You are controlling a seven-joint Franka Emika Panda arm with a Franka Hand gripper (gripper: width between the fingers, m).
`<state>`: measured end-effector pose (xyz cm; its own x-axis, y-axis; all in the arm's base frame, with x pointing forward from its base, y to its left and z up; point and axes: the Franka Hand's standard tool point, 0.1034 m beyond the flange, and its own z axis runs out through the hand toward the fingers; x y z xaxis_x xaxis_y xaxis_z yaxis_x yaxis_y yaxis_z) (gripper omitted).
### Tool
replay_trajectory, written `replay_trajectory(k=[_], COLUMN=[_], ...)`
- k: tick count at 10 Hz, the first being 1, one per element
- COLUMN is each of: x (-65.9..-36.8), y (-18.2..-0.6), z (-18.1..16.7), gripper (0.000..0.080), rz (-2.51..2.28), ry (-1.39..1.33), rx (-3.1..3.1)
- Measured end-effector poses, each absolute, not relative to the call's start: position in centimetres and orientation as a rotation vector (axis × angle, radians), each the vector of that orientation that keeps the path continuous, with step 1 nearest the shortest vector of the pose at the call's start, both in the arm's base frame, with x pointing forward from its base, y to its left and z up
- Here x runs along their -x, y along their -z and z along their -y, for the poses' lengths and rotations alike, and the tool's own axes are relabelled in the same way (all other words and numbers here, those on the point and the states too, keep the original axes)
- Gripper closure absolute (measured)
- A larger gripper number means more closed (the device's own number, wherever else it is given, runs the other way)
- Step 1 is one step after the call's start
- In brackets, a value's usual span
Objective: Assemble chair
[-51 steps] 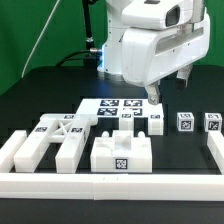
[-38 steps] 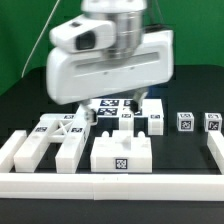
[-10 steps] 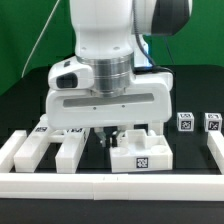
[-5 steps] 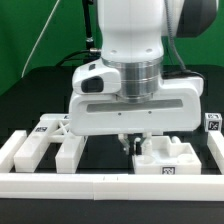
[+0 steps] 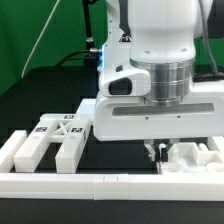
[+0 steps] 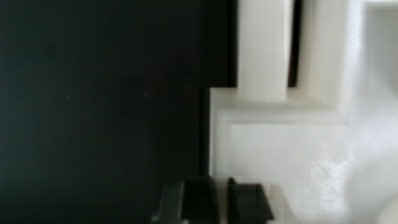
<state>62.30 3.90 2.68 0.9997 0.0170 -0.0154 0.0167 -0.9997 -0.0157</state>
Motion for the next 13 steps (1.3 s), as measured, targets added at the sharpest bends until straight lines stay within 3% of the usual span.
replay_trajectory(k=[5,7,8,9,10,13], x=[-62.29,-62.27,-62.28,-62.28,-62.28,-62.27], y=[-2.67,-2.66,-2.66,-2.66,-2.66,-2.66], z=[-3.92,-3.92,-3.92,-3.92,-3.92,-3.92], gripper=[0.0764,0.0405,0.0272,0.0272,0.0173,0.0152], rz=[0.003,0.003,0.003,0.003,0.003,0.003], ry=[-0.033,-0.033,-0.033,-0.033,-0.033,-0.033], rx=[3.132,3.132,3.132,3.132,3.132,3.132])
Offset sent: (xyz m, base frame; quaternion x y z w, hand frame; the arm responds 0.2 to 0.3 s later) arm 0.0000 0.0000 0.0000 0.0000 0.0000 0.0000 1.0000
